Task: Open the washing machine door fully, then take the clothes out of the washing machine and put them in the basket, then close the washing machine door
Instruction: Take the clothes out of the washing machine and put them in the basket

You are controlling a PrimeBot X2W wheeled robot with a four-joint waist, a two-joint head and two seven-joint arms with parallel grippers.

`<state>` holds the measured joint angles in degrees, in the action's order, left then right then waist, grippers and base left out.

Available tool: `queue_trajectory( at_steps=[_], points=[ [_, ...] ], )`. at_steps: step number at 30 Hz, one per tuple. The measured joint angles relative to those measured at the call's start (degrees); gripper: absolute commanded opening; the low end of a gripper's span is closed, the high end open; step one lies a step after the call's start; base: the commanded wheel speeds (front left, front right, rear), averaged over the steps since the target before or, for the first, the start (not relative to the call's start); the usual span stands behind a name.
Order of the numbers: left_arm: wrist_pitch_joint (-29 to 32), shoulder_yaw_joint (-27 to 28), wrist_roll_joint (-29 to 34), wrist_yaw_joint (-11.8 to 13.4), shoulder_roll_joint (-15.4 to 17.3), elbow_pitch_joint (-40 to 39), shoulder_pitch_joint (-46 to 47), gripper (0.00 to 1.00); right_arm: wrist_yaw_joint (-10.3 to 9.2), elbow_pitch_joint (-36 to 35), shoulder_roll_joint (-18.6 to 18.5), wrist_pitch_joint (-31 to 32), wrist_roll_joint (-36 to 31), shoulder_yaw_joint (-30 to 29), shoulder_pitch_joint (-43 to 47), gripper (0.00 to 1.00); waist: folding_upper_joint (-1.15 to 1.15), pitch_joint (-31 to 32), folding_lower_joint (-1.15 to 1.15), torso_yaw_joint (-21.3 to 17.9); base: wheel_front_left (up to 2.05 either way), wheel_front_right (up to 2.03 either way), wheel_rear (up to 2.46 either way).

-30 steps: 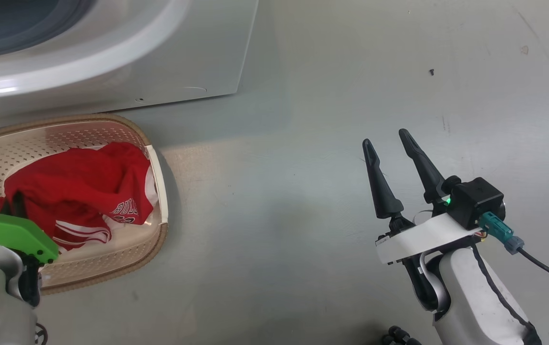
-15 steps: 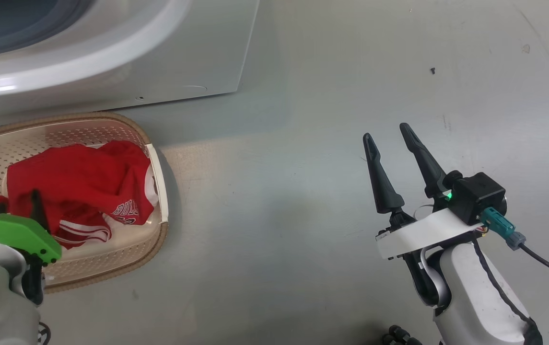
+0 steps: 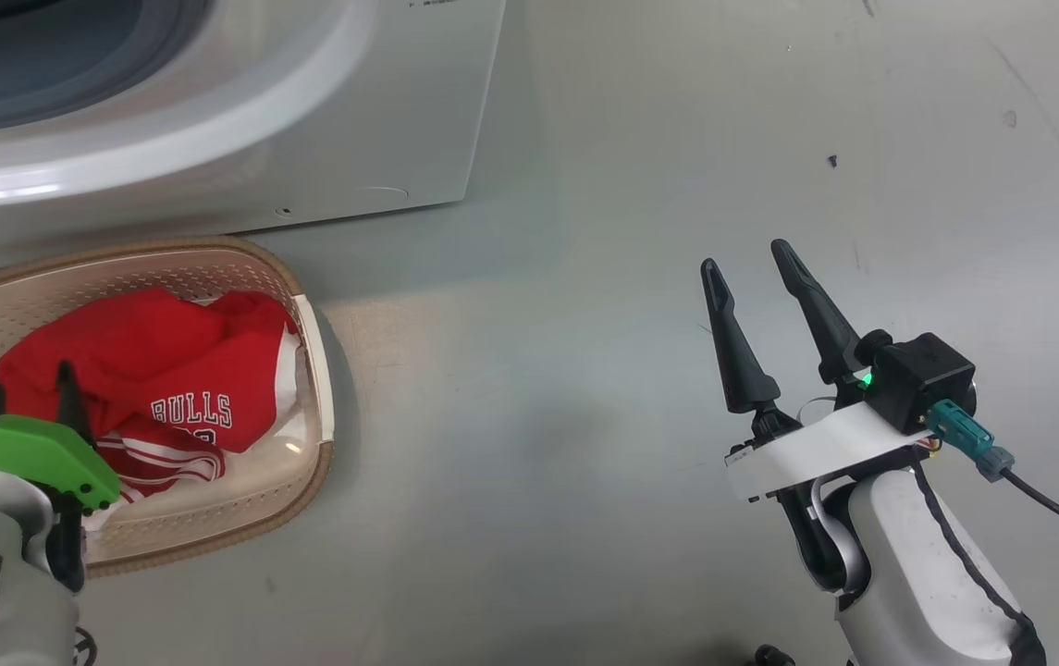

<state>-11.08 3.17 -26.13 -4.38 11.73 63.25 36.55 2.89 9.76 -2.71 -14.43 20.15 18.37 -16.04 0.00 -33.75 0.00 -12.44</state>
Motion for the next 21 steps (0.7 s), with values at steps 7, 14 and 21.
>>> queue_trajectory(
  at_steps=[7, 14, 21],
  points=[
    [-1.65, -2.07, 1.08, -1.0, -0.75, -0.01, 0.01, 1.0, 0.07, 0.45, 0.0, 0.0, 0.49, -0.31, -0.02, 1.0, 0.0, 2.75, 0.0, 0.48, 0.0, 0.0, 0.0],
    [-2.69, -4.39, 3.48, -1.74, -2.03, -1.41, -0.02, 1.0, 0.09, 1.09, -0.02, 0.0, 0.93, -1.43, -0.01, 1.0, 0.0, 6.16, 0.0, 1.55, 0.0, 0.0, 0.0],
    [-3.2, -5.73, 4.41, -2.2, -3.19, -4.22, -0.26, 1.0, 0.56, 1.89, -0.02, 0.0, 0.93, -3.02, 0.24, 1.0, 0.0, 9.95, 0.0, 3.35, 0.0, 0.0, 0.0]
  ],
)
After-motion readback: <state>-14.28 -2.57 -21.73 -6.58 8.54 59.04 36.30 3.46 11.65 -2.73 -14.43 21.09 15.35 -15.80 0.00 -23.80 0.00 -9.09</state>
